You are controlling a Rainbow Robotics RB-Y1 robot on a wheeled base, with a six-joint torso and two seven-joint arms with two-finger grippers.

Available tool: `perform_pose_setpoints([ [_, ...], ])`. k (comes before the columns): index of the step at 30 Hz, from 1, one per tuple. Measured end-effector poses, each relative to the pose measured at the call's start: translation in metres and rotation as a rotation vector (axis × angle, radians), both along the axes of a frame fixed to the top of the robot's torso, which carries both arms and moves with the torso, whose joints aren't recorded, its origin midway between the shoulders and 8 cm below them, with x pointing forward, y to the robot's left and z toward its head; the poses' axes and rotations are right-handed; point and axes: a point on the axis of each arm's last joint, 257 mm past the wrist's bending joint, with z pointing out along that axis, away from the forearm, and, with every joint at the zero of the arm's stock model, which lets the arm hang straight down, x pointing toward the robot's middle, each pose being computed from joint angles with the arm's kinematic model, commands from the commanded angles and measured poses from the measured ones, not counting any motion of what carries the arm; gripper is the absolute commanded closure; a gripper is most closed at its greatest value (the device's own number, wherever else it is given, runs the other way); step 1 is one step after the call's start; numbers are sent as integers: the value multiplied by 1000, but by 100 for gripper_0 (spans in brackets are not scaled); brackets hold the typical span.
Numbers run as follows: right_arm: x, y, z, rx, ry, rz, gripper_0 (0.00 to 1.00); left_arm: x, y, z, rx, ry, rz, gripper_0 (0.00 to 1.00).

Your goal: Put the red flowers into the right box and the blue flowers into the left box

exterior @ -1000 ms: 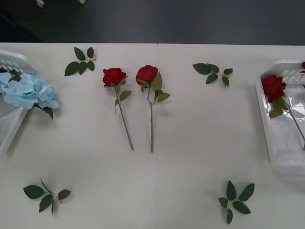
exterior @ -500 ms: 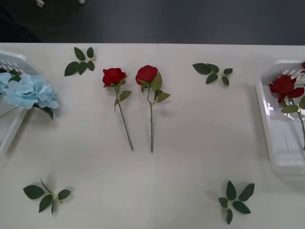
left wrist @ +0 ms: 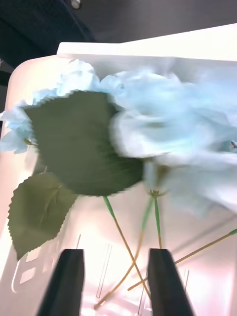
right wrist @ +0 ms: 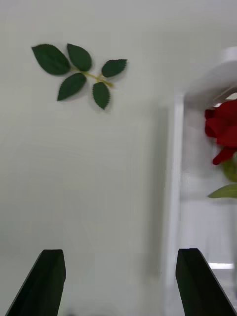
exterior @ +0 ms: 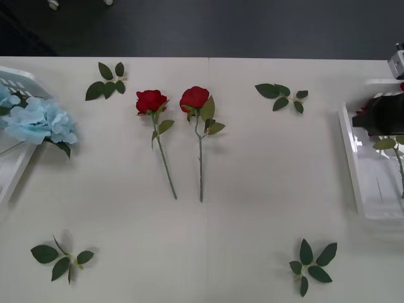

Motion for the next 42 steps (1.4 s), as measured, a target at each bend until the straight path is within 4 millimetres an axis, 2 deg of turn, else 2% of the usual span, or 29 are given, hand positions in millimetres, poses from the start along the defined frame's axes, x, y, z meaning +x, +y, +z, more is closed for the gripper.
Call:
perform_pose_setpoints([
  [3, -3, 34, -12, 34, 42, -50, 35, 1, -10, -2, -36, 3, -23, 0],
  [8, -5, 88, -27, -62, 73, 82, 35, -7, -48, -10, -135, 59, -116, 0],
  [12, -3, 119, -27, 19, 72, 15, 35, -18, -87, -1, -172, 88, -228, 0],
  [15, 2, 139, -29, 36, 57, 28, 35, -29, -113, 8, -217, 83, -287, 0],
  [20, 13, 175, -49, 5, 55, 77, 34, -41, -151, 14, -441, 86, -203, 0],
  [26, 29, 205, -84, -26, 83, 3, 35, -51, -209, 6, -550, 147, -173, 0],
  [31, 48, 227, -102, -61, 100, -27, 35, -53, -259, 3, -681, 141, -99, 0],
  [35, 64, 248, -112, -38, 102, -51, 35, -52, -293, -7, -692, 120, -108, 0],
  [42, 80, 264, -128, -48, 93, -92, 35, -51, -347, -41, -731, 172, -35, 0],
])
